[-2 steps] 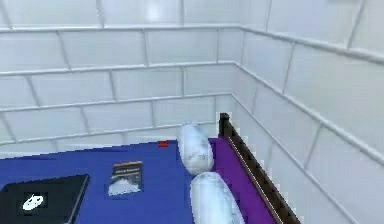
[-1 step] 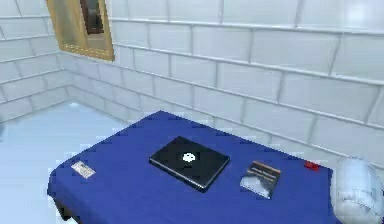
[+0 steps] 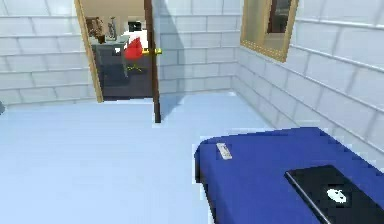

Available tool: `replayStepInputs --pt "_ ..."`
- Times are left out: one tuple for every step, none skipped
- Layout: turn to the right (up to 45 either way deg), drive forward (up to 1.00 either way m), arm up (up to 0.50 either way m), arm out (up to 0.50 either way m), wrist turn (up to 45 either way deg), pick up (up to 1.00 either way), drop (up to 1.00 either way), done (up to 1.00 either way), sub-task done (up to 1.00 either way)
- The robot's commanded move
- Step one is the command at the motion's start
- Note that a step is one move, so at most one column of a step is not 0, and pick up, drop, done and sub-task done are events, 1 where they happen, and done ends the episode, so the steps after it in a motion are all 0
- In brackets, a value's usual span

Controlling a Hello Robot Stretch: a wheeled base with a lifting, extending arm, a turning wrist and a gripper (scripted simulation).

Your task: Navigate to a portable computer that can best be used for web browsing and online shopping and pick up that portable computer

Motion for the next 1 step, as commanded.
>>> replayStepInputs --pt "-42.0 0.0 0.0 0.0 0.0 0.0 0.0 0.0 0.0"
